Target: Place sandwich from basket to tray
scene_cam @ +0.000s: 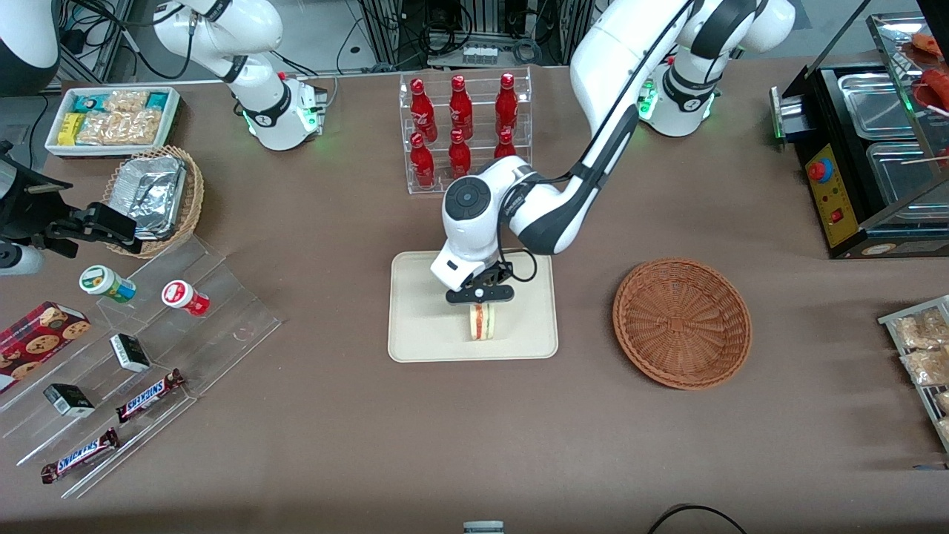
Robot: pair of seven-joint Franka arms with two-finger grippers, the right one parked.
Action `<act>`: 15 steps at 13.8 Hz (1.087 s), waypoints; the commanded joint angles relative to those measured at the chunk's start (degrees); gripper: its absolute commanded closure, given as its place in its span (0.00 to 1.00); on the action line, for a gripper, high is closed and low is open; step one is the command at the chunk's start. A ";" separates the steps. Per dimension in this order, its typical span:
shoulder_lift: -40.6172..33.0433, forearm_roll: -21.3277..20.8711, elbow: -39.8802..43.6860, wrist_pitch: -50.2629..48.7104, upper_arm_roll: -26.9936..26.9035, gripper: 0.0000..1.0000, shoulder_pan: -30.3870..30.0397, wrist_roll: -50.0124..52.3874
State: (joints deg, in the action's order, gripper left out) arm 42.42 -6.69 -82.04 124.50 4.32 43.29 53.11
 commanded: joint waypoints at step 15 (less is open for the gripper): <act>-26.75 1.86 -1.35 -30.43 -0.98 0.01 -16.63 -5.17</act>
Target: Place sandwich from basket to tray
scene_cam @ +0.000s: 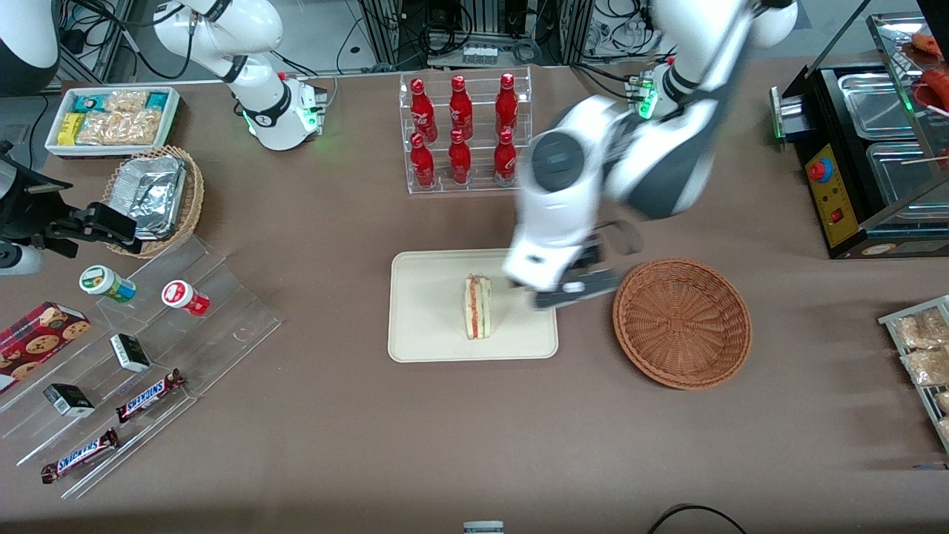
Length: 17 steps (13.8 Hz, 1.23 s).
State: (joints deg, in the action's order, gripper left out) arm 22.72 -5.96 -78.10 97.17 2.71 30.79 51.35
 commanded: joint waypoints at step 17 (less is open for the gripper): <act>-22.55 7.64 -11.81 -13.67 0.98 0.01 -34.30 -54.96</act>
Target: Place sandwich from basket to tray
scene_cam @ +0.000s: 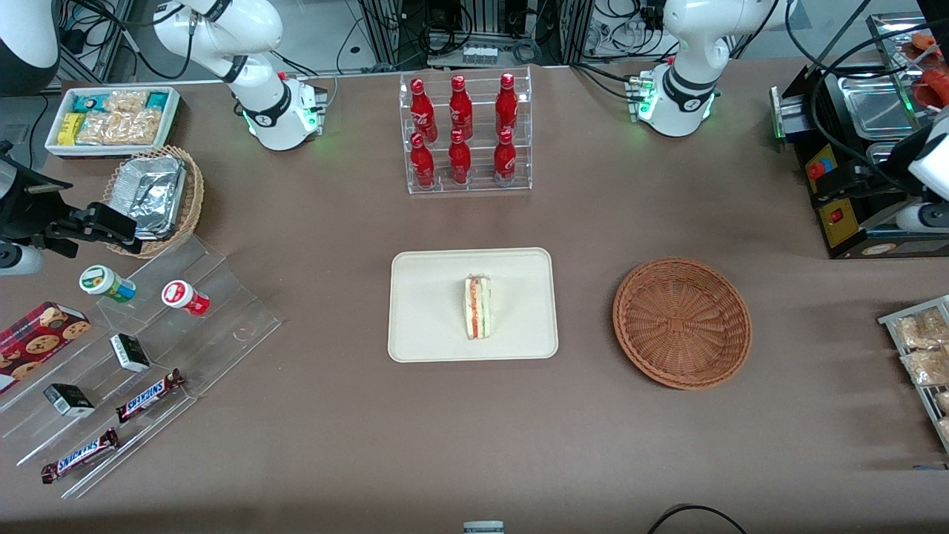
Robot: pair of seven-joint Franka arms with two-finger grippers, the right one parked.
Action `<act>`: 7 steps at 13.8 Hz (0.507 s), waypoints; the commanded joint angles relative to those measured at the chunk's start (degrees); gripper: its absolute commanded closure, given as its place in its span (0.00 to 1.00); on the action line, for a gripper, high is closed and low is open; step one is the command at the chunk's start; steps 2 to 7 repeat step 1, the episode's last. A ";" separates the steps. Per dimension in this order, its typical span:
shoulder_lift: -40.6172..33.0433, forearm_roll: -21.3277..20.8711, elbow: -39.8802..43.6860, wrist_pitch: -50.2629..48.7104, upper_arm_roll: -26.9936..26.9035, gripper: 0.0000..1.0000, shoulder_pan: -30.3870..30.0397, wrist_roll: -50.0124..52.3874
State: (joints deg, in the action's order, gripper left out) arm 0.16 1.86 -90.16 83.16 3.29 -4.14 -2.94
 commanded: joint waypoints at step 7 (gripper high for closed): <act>0.37 -1.41 0.42 0.33 0.32 0.01 1.67 -0.49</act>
